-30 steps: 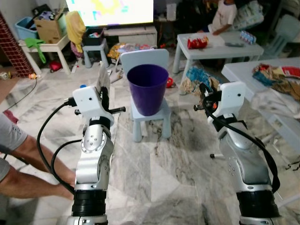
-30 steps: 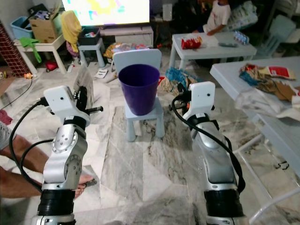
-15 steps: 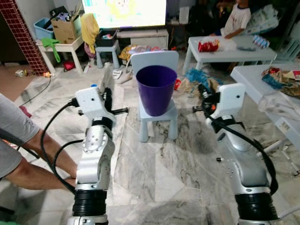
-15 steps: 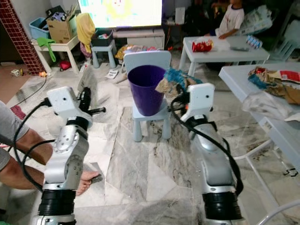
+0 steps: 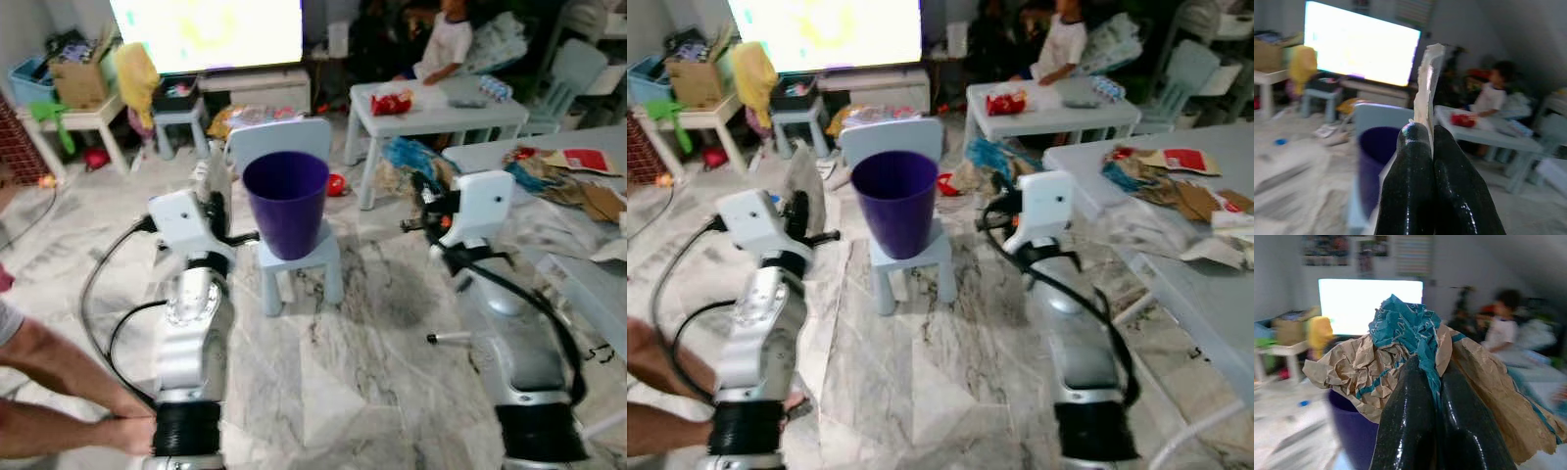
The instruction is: Picking trash to rubbish bin
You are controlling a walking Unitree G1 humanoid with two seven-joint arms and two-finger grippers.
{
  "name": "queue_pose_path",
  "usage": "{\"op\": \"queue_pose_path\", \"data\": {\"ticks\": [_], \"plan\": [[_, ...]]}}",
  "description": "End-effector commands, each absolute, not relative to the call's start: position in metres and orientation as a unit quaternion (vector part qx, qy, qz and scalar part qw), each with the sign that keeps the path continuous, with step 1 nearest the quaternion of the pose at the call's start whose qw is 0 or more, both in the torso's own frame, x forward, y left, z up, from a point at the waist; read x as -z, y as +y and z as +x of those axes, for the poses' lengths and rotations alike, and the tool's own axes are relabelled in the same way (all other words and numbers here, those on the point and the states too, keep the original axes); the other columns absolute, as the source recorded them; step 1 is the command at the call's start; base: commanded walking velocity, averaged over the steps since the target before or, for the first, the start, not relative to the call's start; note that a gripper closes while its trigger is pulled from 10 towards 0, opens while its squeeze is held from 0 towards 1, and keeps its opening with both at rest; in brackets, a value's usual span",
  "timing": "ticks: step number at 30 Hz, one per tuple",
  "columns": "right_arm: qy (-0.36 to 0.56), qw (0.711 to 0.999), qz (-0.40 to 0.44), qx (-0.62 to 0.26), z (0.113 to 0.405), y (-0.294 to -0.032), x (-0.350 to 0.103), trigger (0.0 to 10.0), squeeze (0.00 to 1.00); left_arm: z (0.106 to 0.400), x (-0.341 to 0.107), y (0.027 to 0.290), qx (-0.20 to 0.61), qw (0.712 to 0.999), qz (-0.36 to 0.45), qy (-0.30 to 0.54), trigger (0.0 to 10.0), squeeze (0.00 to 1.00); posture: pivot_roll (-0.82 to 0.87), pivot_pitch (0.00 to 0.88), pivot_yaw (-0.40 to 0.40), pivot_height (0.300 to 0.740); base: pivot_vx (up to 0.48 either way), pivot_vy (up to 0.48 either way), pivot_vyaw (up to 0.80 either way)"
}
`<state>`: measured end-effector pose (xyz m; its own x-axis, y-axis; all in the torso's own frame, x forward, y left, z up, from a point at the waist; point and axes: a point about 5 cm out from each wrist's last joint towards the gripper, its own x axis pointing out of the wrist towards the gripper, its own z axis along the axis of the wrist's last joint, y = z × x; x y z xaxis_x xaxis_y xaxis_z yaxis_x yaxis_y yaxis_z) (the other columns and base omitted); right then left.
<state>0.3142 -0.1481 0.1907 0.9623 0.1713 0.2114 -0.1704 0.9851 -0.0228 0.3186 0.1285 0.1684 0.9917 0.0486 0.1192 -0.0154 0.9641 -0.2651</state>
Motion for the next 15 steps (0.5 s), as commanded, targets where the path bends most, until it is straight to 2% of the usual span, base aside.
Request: {"op": "queue_pose_path", "data": {"ticks": [1,3,11,15], "plan": [[-0.117,0.988,0.006,-0.099,0.3145,-0.1393,-0.1964,0.0,0.00,0.3194,-0.1722,0.1376,-0.028,0.989,-0.127,-0.069,0.0,0.00,-0.04,0.000,-0.017,0.740,0.480,0.000,-0.80],[-0.117,0.988,0.006,-0.099,0.3141,-0.1388,-0.1958,0.0,0.00,0.3195,-0.1718,0.1378,-0.028,0.989,-0.129,-0.069,0.0,0.00,-0.04,0.000,-0.018,0.740,0.480,0.000,-0.43],[-0.125,0.985,-0.017,-0.121,0.3155,-0.1333,-0.1982,0.0,0.00,0.3213,-0.1736,0.1380,-0.031,0.989,-0.129,-0.072,0.0,0.00,-0.03,0.000,-0.026,0.740,0.480,0.000,0.00],[-0.123,0.985,-0.015,-0.122,0.3156,-0.1328,-0.1973,0.0,0.00,0.3195,-0.1711,0.1384,-0.033,0.989,-0.130,-0.068,0.0,0.00,-0.02,0.000,-0.028,0.740,0.480,0.000,0.76]]}}
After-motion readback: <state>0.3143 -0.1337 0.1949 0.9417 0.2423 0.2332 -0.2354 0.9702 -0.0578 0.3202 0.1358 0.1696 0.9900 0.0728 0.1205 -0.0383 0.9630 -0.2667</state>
